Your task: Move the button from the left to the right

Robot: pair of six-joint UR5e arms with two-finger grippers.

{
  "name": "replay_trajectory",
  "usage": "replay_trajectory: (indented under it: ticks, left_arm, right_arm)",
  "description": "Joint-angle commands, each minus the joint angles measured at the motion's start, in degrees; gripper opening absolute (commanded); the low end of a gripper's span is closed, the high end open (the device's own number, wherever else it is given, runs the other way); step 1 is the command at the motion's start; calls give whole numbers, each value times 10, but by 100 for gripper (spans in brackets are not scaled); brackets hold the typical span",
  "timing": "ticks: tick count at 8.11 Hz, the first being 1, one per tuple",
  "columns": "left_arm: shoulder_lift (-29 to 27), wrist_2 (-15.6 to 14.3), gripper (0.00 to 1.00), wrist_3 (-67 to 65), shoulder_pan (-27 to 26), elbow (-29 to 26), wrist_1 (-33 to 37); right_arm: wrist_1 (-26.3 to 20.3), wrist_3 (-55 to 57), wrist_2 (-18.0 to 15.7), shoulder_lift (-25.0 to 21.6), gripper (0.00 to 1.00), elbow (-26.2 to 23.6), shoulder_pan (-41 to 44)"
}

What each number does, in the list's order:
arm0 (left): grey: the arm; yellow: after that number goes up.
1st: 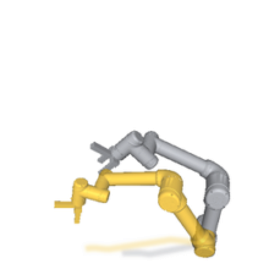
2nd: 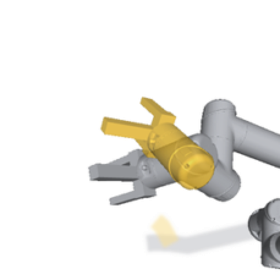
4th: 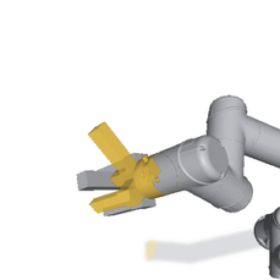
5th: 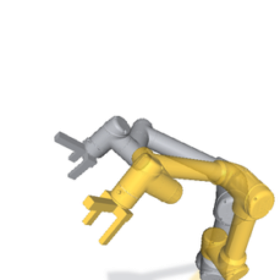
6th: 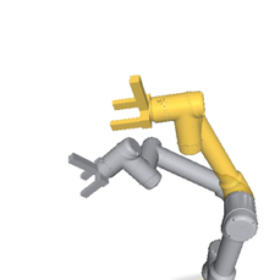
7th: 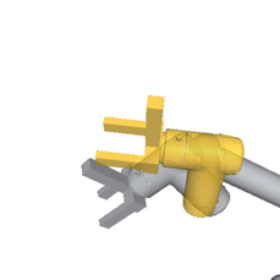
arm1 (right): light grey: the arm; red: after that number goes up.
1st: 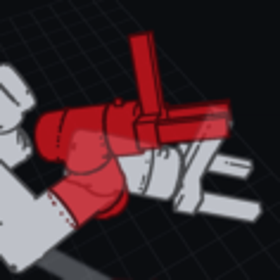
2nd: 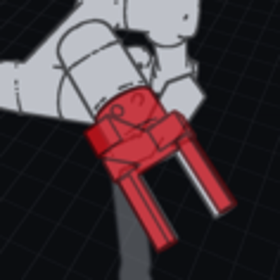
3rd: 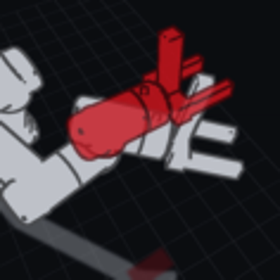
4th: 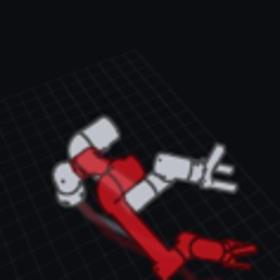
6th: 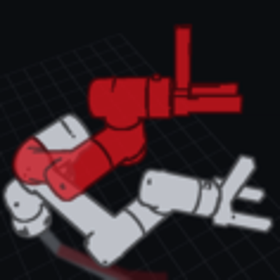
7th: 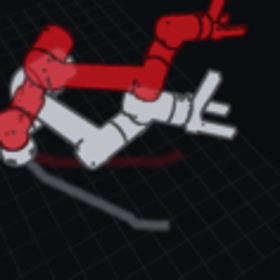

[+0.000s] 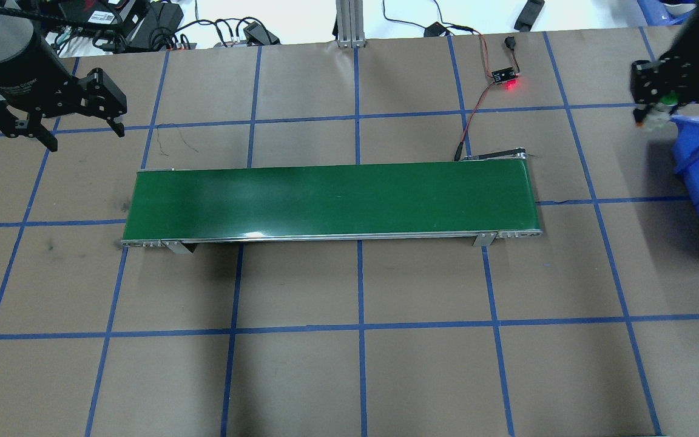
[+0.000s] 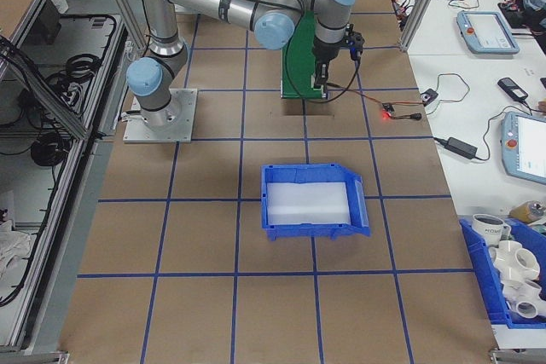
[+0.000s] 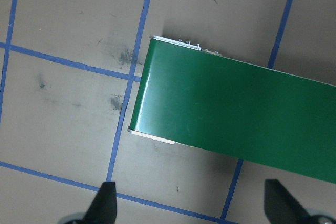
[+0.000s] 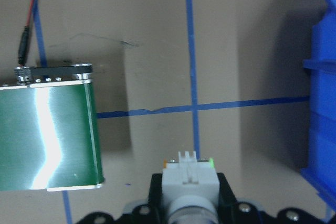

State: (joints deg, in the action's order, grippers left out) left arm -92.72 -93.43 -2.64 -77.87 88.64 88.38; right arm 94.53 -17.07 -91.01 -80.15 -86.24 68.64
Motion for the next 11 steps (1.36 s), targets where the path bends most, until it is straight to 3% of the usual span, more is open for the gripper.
replay_trajectory:
  ticks: [1,2,5,10,11]
  left_arm:
    - [-3,-3,100,0,0,-1,1]
    - [-2,-2,100,0,0,0,0]
    - [-6,-2,100,-1,0,-1,1]
    - [-4,-3,100,0,0,0,1]
    - [-4,-3,100,-1,0,0,1]
  right_arm:
    - [-1,-167,-33,4,0,4,-131]
    - [5,-208,-32,15,0,3,-169]
    - [106,-309,-30,98,0,3,-233]
    - [142,-339,-29,168,0,2,-257]
    - [168,-344,-29,183,0,2,-257]
